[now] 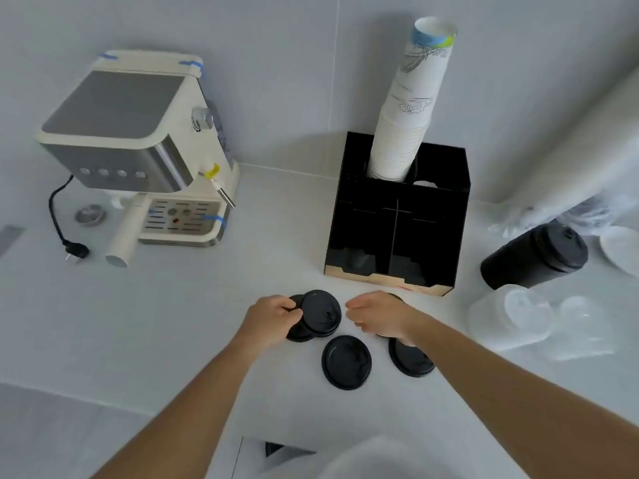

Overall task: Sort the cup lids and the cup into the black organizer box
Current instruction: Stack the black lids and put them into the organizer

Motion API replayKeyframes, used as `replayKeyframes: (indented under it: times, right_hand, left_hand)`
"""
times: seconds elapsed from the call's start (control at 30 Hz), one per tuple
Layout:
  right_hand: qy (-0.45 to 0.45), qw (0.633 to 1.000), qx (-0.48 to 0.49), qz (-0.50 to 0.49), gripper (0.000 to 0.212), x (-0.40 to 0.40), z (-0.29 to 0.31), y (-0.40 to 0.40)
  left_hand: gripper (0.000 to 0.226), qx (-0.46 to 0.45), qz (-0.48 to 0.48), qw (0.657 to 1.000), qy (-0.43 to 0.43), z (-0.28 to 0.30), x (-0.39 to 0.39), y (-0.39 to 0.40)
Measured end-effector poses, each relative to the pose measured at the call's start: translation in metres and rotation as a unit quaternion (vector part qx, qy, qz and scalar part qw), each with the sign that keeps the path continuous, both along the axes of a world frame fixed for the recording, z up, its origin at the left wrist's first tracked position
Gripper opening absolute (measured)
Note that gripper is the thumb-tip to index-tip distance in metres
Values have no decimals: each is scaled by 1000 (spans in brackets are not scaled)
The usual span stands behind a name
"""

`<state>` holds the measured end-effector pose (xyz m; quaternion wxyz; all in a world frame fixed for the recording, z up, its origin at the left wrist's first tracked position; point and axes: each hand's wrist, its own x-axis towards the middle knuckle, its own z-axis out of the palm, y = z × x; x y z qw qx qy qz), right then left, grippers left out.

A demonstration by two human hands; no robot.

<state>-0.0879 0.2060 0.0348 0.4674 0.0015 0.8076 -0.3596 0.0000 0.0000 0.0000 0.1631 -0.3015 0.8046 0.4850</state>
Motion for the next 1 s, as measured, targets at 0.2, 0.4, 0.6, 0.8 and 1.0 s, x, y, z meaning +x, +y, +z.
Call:
replayKeyframes:
  times: [0.2, 0.4, 0.6, 0.8, 1.0]
  right_hand:
    - [-25, 999, 36, -21, 35, 3, -15, -17]
    - [-99, 988, 22, -113, 36, -1, -14, -25]
    - [-120, 980, -8, -159, 32, -2, -8, -23]
    - [-103, 983, -27, -153, 29, 2, -4, -17]
    - [-98, 978, -61, -174, 35, 12, 0, -6]
  left_hand:
    - [31, 4, 80, 997, 19, -6, -3, 10]
    - [28, -12, 92, 995, 30, -11, -11, 11]
    - [15, 46, 135, 989, 32, -12, -9, 13]
    - [9, 114, 211, 970, 37, -4, -4, 18]
    - [10, 82, 211, 974, 30, -5, 3, 23]
